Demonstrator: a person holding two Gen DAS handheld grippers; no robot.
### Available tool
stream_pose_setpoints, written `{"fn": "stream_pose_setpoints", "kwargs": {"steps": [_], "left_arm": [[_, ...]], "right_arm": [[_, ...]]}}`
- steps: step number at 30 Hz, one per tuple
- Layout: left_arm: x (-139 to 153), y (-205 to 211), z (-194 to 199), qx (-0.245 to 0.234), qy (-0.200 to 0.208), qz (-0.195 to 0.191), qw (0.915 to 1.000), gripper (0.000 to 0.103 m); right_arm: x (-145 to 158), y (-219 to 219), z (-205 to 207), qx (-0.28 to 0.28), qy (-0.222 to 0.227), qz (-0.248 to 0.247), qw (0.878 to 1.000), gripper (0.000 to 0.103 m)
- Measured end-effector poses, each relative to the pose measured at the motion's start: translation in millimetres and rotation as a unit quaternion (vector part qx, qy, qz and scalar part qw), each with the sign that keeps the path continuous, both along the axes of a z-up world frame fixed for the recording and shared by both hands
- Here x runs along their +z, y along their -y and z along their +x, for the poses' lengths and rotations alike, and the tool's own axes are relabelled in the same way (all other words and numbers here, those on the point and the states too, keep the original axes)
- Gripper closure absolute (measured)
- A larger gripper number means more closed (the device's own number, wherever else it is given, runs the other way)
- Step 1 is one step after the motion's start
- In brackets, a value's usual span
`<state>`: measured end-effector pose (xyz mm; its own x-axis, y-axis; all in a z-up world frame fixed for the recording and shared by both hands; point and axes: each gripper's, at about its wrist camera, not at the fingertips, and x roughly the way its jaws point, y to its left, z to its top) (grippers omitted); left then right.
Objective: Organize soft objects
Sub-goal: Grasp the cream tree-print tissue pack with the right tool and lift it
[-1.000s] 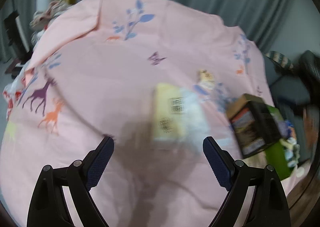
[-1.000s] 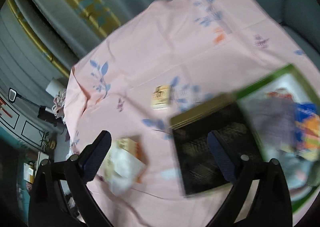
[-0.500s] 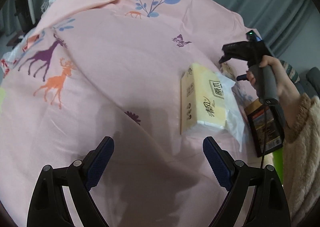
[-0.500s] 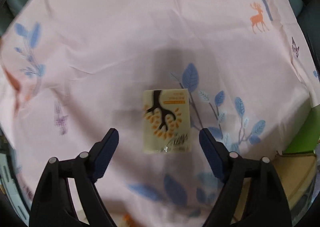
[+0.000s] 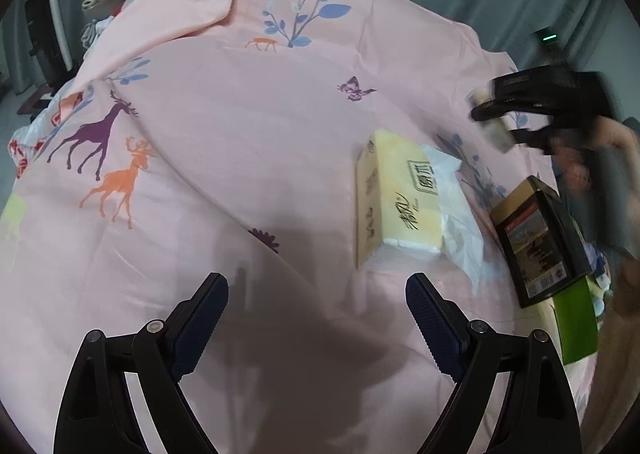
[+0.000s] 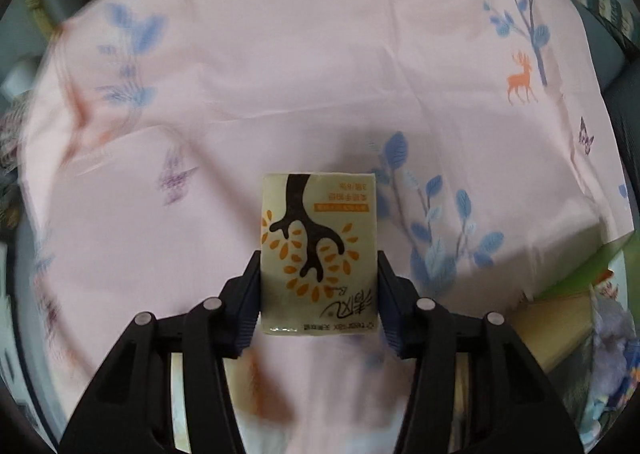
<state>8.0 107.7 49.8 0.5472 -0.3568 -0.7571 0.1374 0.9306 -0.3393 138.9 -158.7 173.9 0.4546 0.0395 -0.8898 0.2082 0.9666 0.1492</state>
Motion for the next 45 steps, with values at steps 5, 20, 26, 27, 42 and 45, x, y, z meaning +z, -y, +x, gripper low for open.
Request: {"fn": "stream_pose_setpoints", "kwargs": {"steps": [5, 20, 26, 27, 42, 45], "left_arm": [[6, 6, -14, 0.005, 0.008, 0.013, 0.9999, 0.012], [-8, 34, -87, -0.025, -0.036, 0.015, 0.9989, 0.012], [-3, 43, -100, -0.040, -0.034, -0.002, 0.9986, 0.012], [-3, 45, -102, -0.043, -0.036, -0.007, 0.9984, 0.012], [-8, 107, -115, -0.119, -0.061, -0.050, 0.9898, 0.050], [-15, 116, -114, -0.131, -0.074, -0.054, 0.9872, 0.054]], "right_arm": [[31, -26, -104, 0.068, 0.055, 0.039, 0.995, 0.052], [-94, -63, -232, 0.093, -0.049, 0.031, 0.994, 0.050], [-86, -34, -244, 0.057, -0.020, 0.067, 0.996, 0.030], [-84, -29, -246, 0.054, -0.014, 0.077, 0.996, 0.030], [-97, 10, -262, 0.007, 0.026, 0.250, 0.968, 0.056], [-103, 10, -259, 0.010, 0.020, 0.265, 0.964, 0.057]]}}
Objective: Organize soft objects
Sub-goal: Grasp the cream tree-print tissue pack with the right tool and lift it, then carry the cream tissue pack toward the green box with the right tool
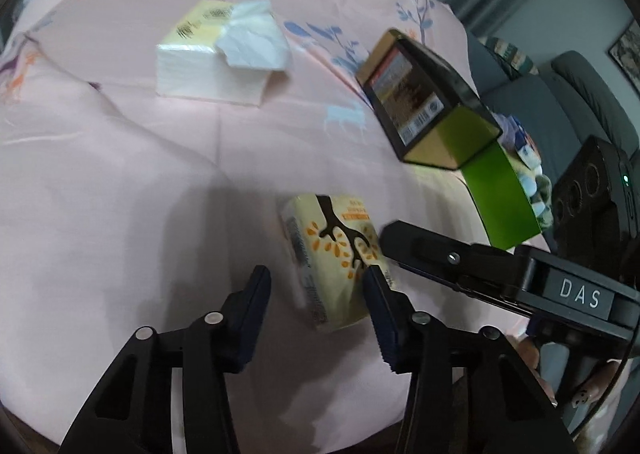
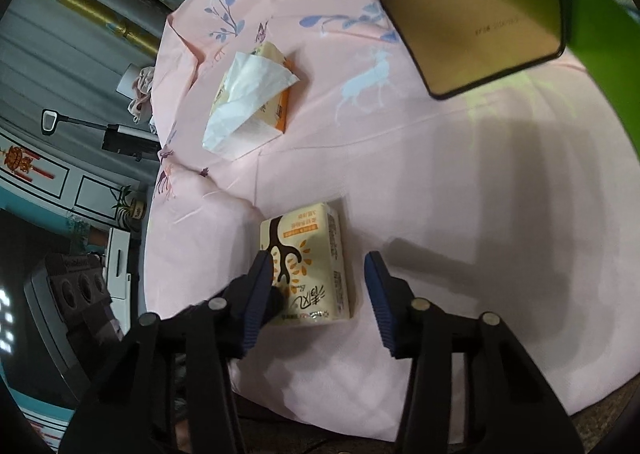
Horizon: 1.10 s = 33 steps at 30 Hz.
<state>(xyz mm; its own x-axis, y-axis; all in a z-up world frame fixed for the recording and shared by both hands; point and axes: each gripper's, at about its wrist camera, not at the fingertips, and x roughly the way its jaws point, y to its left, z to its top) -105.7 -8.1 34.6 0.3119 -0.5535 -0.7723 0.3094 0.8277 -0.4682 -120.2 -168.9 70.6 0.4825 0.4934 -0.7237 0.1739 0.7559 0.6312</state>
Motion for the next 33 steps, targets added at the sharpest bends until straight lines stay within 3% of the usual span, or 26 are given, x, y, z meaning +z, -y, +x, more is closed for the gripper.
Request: {"fn": "stream_pose_setpoints", "kwargs": {"steps": [10, 15, 19, 33], "left_arm": [[-3, 10, 0, -0.020, 0.002, -0.003, 0.9998, 0.057], [2, 15, -4, -0.029, 0.017, 0.008, 0.9994, 0.061], [11, 14, -10, -0.029, 0.033, 0.014, 0.9989, 0.061], [78, 11, -36, -0.039, 0.143, 0.011, 0.9888, 0.061]], "right_arm": [[-15, 2, 10, 0.028, -0.008, 0.028, 0.999, 0.055], [-12, -4, 10, 0.040, 0.002, 0.013, 0.999, 0.057], [-9, -2, 5, 0.036, 0.009, 0.033, 0.999, 0.057], [61, -10, -25, 0.007, 0.110, 0.022, 0.994, 0.057]]}}
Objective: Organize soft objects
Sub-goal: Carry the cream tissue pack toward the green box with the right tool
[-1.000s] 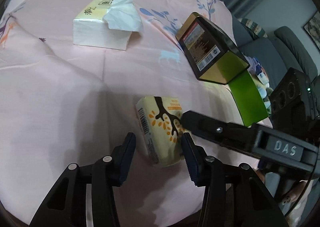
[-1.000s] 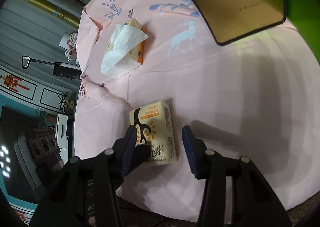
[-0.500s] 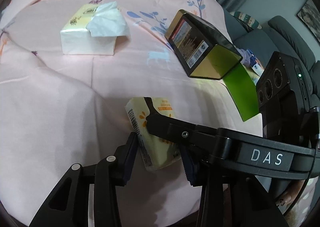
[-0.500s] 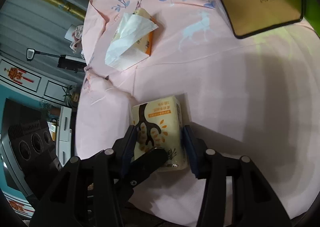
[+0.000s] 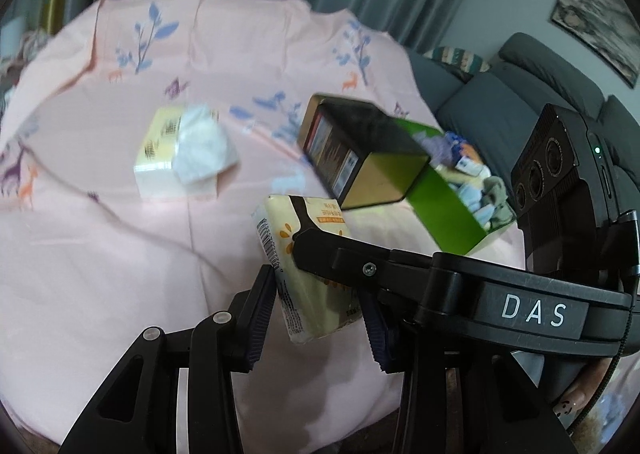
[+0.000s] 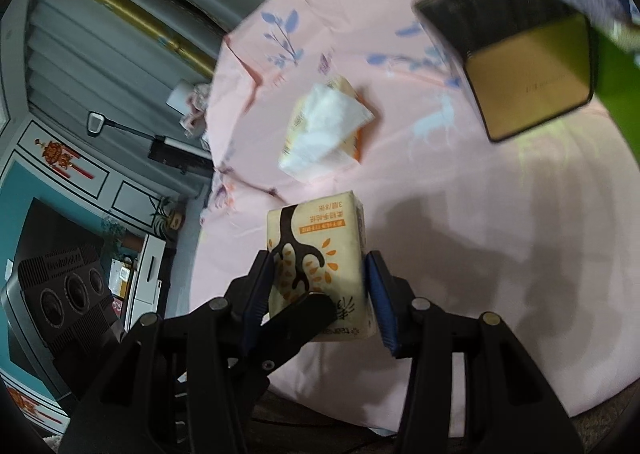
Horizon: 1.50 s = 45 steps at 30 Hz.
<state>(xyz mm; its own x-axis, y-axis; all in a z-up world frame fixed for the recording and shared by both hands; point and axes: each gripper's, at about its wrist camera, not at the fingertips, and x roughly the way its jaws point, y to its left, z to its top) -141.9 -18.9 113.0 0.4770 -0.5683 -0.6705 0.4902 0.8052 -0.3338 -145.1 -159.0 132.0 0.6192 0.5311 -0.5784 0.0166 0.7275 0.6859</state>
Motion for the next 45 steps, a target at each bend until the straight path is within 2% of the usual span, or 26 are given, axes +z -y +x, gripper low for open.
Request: {"fn": "stream_pose_setpoints", "kwargs": {"steps": [5, 15, 45], "left_arm": [[19, -4, -11, -0.004, 0.035, -0.002, 0.9994, 0.061], [40, -4, -23, -0.019, 0.073, -0.017, 0.9970, 0.061], [58, 32, -34, -0.075, 0.119, -0.038, 0.9894, 0.061]], "right_arm": [[20, -5, -10, -0.009, 0.029, -0.010, 0.999, 0.056], [45, -7, -27, -0.029, 0.066, -0.027, 0.997, 0.055], [64, 22, -61, -0.097, 0.107, -0.044, 0.989, 0.055]]}}
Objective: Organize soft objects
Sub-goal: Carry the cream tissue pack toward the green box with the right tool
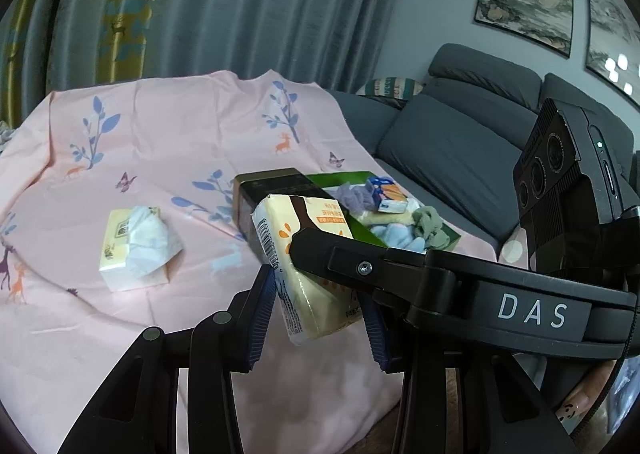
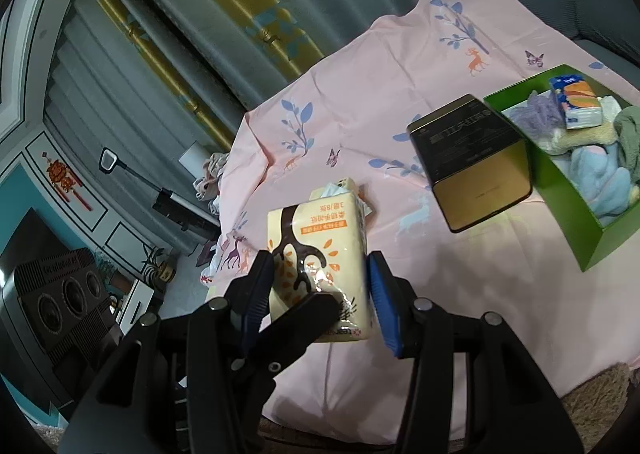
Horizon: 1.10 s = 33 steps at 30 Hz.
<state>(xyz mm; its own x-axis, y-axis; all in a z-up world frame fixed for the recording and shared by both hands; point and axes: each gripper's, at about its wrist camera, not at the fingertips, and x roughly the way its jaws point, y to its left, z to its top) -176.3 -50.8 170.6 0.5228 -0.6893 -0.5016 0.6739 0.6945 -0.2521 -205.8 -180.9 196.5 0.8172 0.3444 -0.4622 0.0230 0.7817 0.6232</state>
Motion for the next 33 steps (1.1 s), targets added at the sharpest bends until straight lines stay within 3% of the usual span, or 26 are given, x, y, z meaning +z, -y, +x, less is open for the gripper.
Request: {"fn": "stream_pose_setpoints", "kwargs": {"steps": [33], "left_arm": [[-1, 59, -11, -0.052, 0.014, 0.010, 0.9985, 0.061]], "right_arm": [[-7, 43, -31, -0.064, 0.007, 0.020, 0.998, 0.055]]}}
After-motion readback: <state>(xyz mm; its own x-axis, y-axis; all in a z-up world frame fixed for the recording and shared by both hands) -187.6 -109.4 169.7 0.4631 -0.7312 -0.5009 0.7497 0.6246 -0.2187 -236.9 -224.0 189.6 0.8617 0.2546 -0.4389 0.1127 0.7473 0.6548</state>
